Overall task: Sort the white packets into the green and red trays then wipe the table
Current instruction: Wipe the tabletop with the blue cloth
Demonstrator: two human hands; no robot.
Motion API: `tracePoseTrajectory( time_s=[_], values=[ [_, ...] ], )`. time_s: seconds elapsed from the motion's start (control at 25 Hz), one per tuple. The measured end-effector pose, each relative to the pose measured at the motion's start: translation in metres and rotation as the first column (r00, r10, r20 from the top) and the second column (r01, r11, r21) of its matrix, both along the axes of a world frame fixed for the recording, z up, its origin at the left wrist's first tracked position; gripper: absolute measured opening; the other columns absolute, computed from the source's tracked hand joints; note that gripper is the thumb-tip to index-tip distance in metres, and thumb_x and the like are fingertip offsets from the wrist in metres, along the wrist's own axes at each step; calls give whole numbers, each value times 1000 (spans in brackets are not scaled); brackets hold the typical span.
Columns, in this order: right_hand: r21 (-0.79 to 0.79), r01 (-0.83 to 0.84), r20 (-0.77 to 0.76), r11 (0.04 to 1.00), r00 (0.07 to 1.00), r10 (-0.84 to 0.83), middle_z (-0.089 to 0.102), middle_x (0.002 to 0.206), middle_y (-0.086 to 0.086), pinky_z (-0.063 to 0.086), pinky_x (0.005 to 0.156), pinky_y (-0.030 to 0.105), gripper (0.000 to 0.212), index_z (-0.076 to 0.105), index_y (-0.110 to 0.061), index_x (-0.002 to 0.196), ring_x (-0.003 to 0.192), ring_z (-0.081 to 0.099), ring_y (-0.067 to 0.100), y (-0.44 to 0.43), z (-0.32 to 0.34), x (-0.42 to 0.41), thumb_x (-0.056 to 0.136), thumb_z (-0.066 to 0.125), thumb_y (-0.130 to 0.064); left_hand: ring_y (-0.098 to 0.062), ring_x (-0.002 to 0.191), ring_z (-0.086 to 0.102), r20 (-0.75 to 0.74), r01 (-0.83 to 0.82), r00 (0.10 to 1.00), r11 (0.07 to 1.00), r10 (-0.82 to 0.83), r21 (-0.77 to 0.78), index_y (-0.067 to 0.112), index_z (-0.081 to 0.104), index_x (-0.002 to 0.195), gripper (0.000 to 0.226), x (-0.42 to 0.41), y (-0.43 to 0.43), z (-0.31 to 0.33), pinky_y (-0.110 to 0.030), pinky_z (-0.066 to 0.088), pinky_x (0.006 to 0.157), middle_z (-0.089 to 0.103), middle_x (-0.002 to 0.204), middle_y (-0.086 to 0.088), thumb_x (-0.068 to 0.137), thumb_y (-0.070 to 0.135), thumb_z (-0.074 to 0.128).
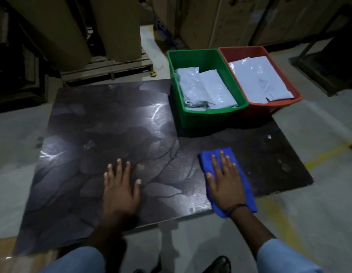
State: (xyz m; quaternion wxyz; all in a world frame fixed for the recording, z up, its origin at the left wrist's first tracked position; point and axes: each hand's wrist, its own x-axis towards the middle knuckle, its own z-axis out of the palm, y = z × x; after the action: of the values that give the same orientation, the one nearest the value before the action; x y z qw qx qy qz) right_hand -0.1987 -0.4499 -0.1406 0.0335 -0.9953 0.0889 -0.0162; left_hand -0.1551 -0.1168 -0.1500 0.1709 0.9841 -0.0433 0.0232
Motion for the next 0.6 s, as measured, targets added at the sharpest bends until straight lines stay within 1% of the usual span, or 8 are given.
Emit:
tracePoseTrajectory(
  time_s=[0.08,0.2,0.28,0.32,0.4,0.48,0.52,0.6],
  values=[
    [2,126,8,992,992,-126,24,162,15,27,118,50,67,33,-15,154,148,27,34,-55,1,15,97,26,-50,-41,153,14,-11,36,999,999,-36,15,10,33,156,73,7,-49,10,-53,13,125,20,167,-14,95,51,33],
    [53,272,30,961,961,-273,27,160,20,31,114,54,70,34,-11,153,143,33,40,-88,8,52,95,27,-50,-37,154,16,9,194,981,981,-195,28,9,33,156,71,16,-148,18,-53,14,125,23,166,-16,96,46,31],
    [65,134,78,989,987,-139,23,162,19,26,117,53,69,31,-12,154,146,29,39,-67,4,63,95,31,-48,-34,155,15,-32,182,983,983,-182,-2,8,33,156,71,19,-201,19,-52,12,126,23,166,-15,94,42,29],
    [60,-9,86,998,996,4,20,163,17,22,120,52,68,28,-14,155,148,25,36,-51,1,59,97,33,-47,-34,155,16,-55,152,987,988,-152,-4,6,33,156,71,19,-219,18,-52,13,126,23,166,-15,93,40,27],
    [63,-311,60,948,950,307,15,166,10,16,122,48,64,24,-20,157,152,15,28,-45,1,42,100,35,-47,-34,155,15,-69,106,992,994,-104,30,4,32,156,71,15,-237,11,-51,14,126,20,166,-16,92,36,25],
    [55,-425,55,904,905,422,15,166,7,17,122,47,63,24,-22,157,152,15,25,-83,3,38,101,36,-48,-32,156,12,-49,109,993,994,-107,29,5,30,157,67,8,-235,5,-49,14,126,17,168,-13,96,35,26],
    [29,-366,67,930,929,363,17,165,8,20,121,48,63,26,-21,157,152,18,27,-110,1,41,100,35,-48,-31,156,10,-24,108,994,994,-107,16,6,30,157,65,6,-233,3,-49,14,126,16,168,-12,98,34,27],
    [5,-93,75,996,993,92,22,163,14,24,118,52,64,31,-17,155,148,27,34,-163,-1,59,99,32,-47,-31,156,12,27,103,994,995,-104,8,6,32,156,63,6,-235,2,-50,18,125,19,167,-12,99,32,33]
  ],
)
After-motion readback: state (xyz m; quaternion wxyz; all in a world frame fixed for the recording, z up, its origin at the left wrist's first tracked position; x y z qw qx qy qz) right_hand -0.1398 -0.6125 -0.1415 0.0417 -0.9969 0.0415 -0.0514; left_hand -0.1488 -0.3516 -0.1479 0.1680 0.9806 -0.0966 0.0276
